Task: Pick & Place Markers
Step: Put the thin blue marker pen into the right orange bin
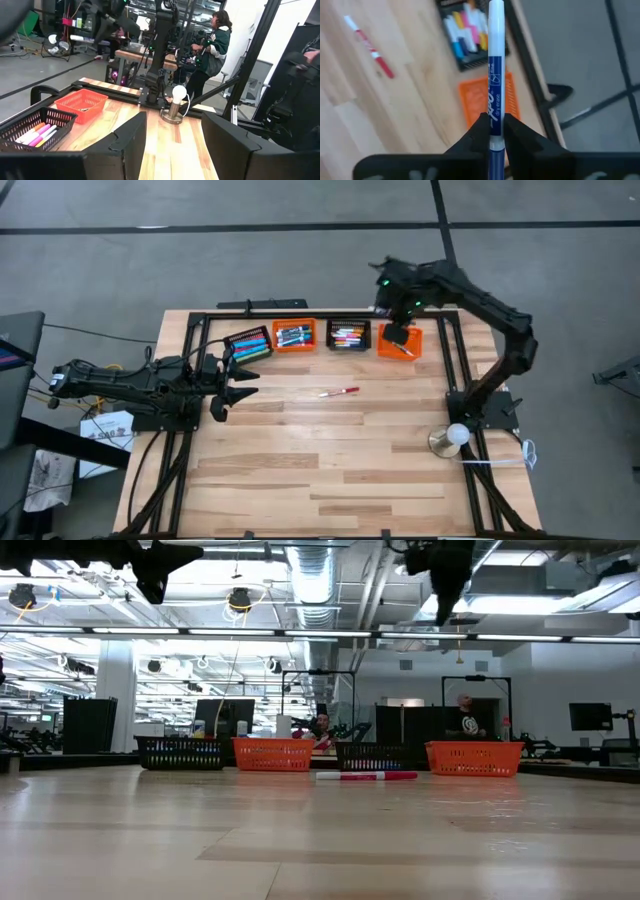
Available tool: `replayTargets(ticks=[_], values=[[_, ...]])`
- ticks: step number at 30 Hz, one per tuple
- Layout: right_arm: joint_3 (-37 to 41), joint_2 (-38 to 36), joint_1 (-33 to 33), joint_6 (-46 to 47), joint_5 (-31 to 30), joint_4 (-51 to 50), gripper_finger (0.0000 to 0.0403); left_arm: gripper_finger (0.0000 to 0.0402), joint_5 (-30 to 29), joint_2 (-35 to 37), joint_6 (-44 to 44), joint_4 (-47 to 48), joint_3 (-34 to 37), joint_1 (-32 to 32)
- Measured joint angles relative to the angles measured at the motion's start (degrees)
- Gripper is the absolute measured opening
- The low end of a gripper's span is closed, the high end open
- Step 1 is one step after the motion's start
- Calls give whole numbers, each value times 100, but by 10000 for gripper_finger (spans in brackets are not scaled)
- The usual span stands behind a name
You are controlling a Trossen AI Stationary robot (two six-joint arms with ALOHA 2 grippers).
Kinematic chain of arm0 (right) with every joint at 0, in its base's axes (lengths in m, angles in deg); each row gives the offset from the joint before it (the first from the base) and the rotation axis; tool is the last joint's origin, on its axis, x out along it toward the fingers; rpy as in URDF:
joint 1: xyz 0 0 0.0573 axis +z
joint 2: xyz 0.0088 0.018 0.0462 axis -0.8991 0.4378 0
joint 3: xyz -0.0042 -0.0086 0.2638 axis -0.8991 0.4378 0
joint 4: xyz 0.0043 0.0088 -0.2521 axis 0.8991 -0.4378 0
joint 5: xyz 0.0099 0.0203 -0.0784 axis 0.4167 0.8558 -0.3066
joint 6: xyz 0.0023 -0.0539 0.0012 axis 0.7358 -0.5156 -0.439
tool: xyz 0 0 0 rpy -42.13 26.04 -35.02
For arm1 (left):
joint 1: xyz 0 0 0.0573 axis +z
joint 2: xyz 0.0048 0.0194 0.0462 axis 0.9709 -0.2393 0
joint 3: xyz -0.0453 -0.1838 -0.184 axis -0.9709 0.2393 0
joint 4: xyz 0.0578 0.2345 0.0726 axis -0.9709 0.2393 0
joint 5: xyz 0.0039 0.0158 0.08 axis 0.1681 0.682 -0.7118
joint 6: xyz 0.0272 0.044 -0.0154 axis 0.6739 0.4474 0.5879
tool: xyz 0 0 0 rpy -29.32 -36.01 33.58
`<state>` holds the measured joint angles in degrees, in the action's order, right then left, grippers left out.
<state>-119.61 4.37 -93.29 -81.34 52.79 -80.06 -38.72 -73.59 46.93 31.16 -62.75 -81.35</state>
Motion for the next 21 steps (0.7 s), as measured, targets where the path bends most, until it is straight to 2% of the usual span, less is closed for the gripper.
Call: replayTargets(ticks=[9,15,21], values=[[111,-120,-807,-448,-93,-158,24,190,-42,0,2,-20,0,1],[970,-116,-1185,-543,-51,145,40,190,-44,-2,0,-30,0,0],[2026,-116,-1379,-541,346,1047,28,190,-44,0,2,-32,0,1]])
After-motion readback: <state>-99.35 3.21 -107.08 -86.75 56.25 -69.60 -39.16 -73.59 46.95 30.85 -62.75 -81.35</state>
